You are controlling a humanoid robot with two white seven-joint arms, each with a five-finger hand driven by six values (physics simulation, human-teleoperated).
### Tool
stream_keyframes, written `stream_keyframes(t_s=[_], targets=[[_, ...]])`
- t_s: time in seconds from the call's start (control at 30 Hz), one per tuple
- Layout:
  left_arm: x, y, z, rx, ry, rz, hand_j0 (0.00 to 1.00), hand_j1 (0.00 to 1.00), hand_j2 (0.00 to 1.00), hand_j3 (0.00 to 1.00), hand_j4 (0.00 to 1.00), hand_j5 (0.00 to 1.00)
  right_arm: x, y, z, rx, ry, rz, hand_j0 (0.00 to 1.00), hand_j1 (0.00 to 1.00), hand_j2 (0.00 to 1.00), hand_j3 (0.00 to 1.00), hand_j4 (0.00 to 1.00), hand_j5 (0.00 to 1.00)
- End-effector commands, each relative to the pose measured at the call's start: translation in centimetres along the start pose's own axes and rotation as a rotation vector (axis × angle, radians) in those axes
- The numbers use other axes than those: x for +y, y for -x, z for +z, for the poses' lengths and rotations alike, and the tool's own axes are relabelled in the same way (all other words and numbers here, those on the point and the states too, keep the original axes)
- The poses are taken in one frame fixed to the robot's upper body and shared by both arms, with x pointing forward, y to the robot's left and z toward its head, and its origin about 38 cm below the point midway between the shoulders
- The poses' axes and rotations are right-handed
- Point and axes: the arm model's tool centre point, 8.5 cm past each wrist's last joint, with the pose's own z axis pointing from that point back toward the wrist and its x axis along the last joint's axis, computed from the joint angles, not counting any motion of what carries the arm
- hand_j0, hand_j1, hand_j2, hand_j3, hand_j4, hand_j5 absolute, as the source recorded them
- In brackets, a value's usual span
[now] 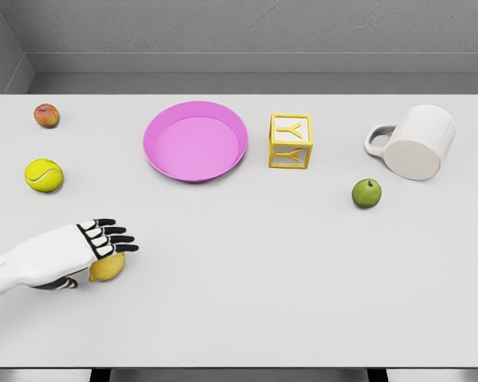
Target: Put the lemon on the plate with left arm
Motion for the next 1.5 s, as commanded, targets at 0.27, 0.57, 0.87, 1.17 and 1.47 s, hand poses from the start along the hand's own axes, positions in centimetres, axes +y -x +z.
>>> stream_keyframes(t_s=[0.27, 0.57, 0.87, 1.17, 1.47], targets=[[0.34, 0.03, -0.11, -0.002, -0.014, 0.005, 1.00, 1.00, 1.00, 1.00, 1.00, 1.00, 0.00, 0.00, 0.00, 0.000, 0.000, -0.001, 1.00, 1.00, 1.00, 1.00, 1.00, 1.00], [0.27, 0.06, -0.06, -0.001, -0.011, 0.006, 0.99, 0.99, 0.99, 0.99, 0.99, 0.99, 0.00, 0.00, 0.00, 0.000, 0.000, -0.001, 1.00, 1.00, 1.00, 1.00, 1.00, 1.00], [0.34, 0.03, -0.11, -0.002, -0.014, 0.005, 0.88, 0.88, 0.88, 0.88, 0.88, 0.88, 0.00, 0.00, 0.00, 0.000, 0.000, -0.001, 1.00, 1.00, 1.00, 1.00, 1.00, 1.00], [0.24, 0.05, -0.09, -0.001, -0.010, 0.004, 0.88, 0.88, 0.88, 0.88, 0.88, 0.88, 0.00, 0.00, 0.00, 0.000, 0.000, -0.001, 1.00, 1.00, 1.00, 1.00, 1.00, 1.00], [0.15, 0.06, -0.09, 0.001, -0.002, -0.008, 0.87, 0.87, 0.87, 0.87, 0.87, 0.87, -0.01, -0.06, -0.01, -0.002, 0.000, 0.001, 1.00, 1.00, 1.00, 1.00, 1.00, 1.00]])
